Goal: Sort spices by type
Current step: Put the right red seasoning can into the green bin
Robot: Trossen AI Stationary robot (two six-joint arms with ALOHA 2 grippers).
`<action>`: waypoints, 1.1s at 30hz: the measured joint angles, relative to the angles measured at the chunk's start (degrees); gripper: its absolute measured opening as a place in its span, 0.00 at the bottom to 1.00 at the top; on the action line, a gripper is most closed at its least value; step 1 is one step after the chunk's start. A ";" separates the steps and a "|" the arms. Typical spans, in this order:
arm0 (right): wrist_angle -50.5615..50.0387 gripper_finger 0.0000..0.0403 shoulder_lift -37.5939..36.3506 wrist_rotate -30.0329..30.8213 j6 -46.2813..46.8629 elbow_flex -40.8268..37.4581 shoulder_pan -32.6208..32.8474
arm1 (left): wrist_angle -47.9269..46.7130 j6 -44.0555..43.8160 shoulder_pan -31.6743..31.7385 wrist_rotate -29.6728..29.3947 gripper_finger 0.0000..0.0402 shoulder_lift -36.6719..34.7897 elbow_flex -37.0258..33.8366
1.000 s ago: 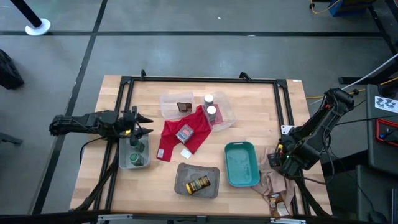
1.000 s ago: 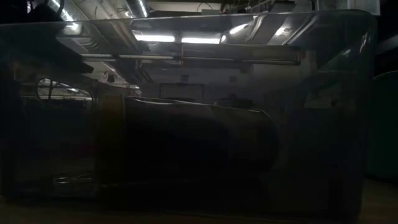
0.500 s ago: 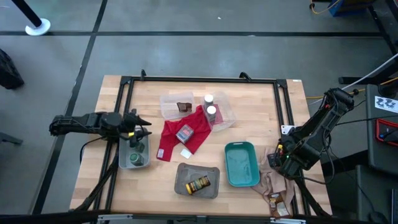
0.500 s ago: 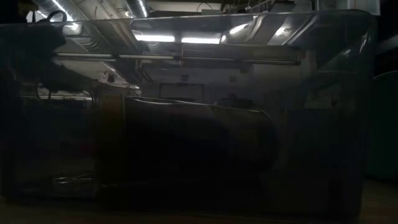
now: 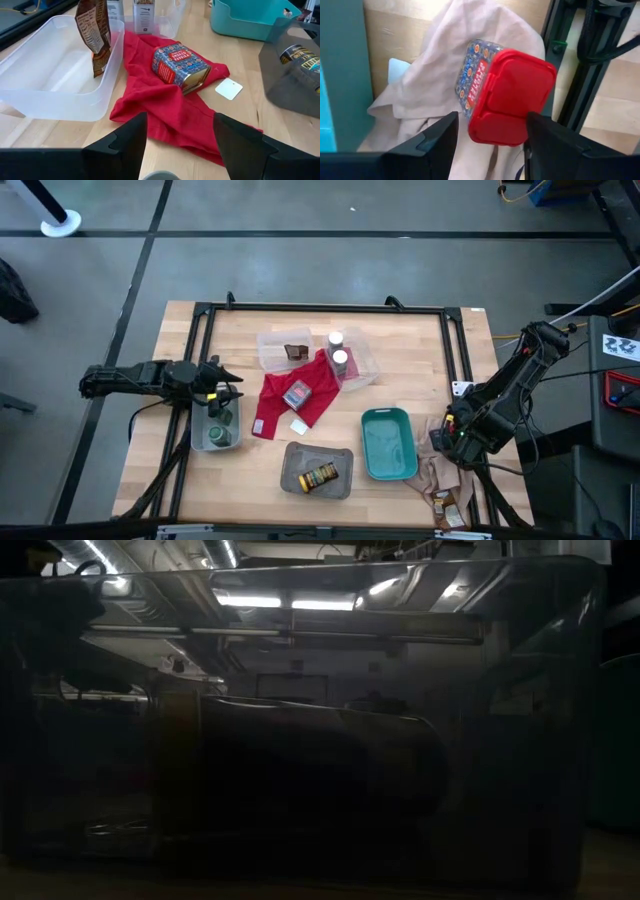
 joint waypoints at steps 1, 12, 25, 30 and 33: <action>-0.04 0.58 0.00 -0.65 -0.02 0.00 0.00 | 0.00 0.00 0.00 0.00 0.52 0.00 0.00; -0.07 0.58 0.00 -2.47 -0.94 0.00 0.00 | 0.00 0.00 0.00 0.00 0.52 0.00 0.00; -1.56 0.58 0.00 -2.60 2.84 0.00 0.00 | 0.00 0.00 0.00 0.00 0.52 0.00 0.00; -1.98 0.58 0.00 -2.99 3.33 0.00 0.00 | 0.00 0.00 0.00 0.00 0.52 0.00 0.00; -1.98 0.58 0.00 -3.08 3.32 0.00 0.00 | 0.01 0.00 0.00 0.00 0.52 0.00 0.00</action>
